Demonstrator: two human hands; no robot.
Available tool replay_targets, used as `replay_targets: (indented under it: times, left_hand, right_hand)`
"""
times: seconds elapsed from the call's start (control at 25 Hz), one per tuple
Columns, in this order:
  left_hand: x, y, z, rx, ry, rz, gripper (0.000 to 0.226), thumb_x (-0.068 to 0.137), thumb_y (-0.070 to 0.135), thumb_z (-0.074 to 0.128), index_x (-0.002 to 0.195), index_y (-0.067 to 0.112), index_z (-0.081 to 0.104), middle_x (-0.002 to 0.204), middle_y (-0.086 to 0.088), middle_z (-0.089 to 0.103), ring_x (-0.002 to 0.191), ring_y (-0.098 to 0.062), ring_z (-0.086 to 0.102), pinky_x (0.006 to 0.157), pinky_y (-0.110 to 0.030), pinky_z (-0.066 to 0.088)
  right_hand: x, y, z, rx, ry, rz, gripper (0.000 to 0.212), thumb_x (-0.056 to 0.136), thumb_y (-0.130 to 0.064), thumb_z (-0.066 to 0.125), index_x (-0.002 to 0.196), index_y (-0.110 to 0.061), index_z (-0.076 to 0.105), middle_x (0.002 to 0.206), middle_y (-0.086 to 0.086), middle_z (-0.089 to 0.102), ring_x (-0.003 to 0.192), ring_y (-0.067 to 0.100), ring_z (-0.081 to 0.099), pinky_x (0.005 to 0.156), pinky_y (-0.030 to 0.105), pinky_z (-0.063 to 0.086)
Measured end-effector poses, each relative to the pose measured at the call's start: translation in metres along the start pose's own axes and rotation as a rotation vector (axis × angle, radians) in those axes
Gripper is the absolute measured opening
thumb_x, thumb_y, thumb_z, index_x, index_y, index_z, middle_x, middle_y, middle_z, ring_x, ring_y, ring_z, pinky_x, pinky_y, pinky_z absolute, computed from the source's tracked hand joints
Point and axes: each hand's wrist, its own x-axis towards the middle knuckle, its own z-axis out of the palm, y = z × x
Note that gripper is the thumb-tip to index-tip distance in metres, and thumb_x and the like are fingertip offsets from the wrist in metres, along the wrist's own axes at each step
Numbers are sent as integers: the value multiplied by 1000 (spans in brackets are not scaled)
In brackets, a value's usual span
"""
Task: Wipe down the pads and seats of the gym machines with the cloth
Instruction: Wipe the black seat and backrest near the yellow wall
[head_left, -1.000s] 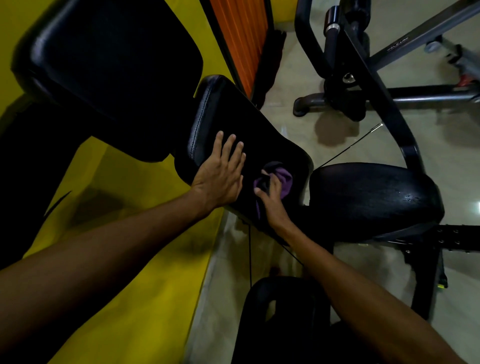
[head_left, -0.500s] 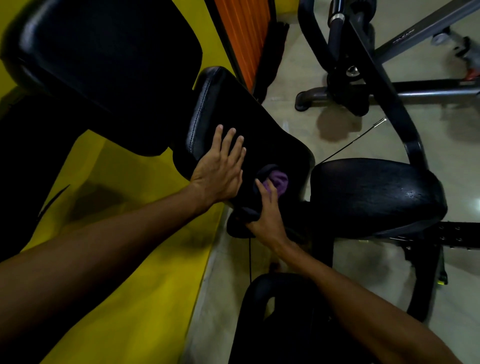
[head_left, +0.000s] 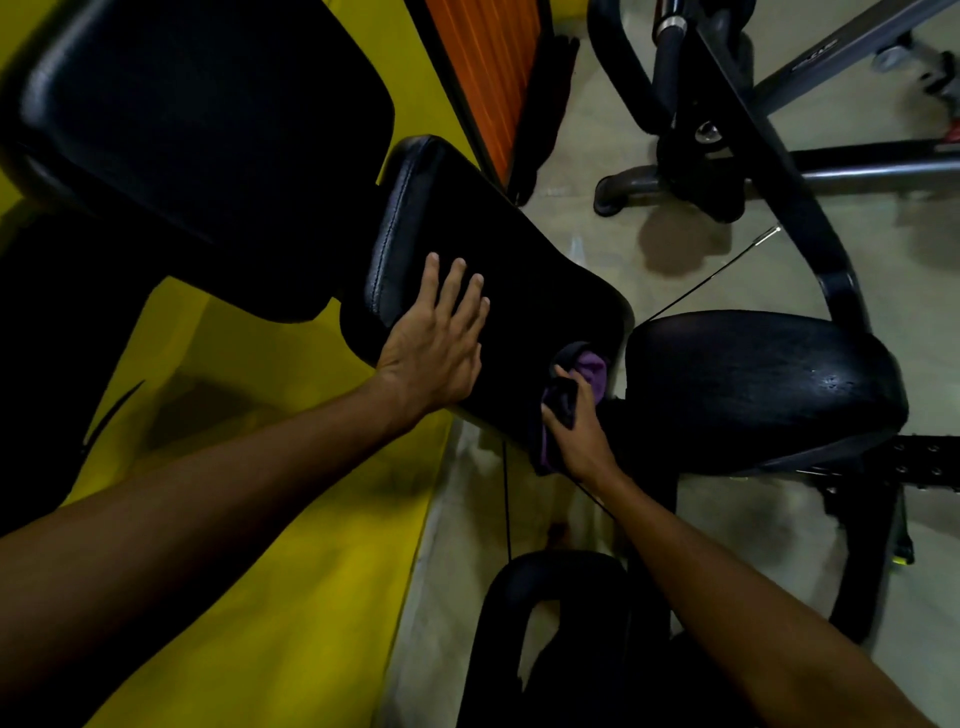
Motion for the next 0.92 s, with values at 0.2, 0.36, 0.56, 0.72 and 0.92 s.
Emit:
replay_targets:
  times: [0.2,0.36,0.56,0.72,0.92]
  left_hand:
    - [-1,0,-1,-20,-53,-16,67,103,45,8,160,10,7,167,-17,5,152,-44,-1,118,-68,-2]
    - [21,5,-3,-73,-110,-11,67,102,49,13,160,17,11,168,-13,3,153,-40,-7,114,-72,-7]
    - [64,13,-1,-180,-114,7,67,97,52,27,156,19,28,167,-12,13,153,-39,-1,112,-73,-8]
    - [79,17,3,-189,-66,-9,65,98,49,25,155,20,30,166,-13,16,153,-39,1,112,-73,-7]
    - [99,31,14,-40,-117,-30,66,102,53,8,160,23,4,167,-13,-7,151,-41,-18,108,-78,-12]
  right_hand:
    - [82,-39,-15,30,107,242,65,101,-53,52,151,-14,42,161,16,27,151,33,24,123,45,21]
    - [79,-84,3,38,108,-58,53,103,-36,56,153,-25,41,166,6,19,153,18,17,122,31,19]
    - [15,-27,8,-43,1,-118,49,103,-35,56,150,-37,41,166,-3,20,150,1,10,117,19,14]
    - [65,5,-10,-2,96,61,44,103,-23,57,146,-16,48,159,11,31,151,20,23,124,38,22]
    - [152,-48,-25,40,197,143,49,104,-27,56,151,-20,45,166,9,21,154,21,17,122,32,18]
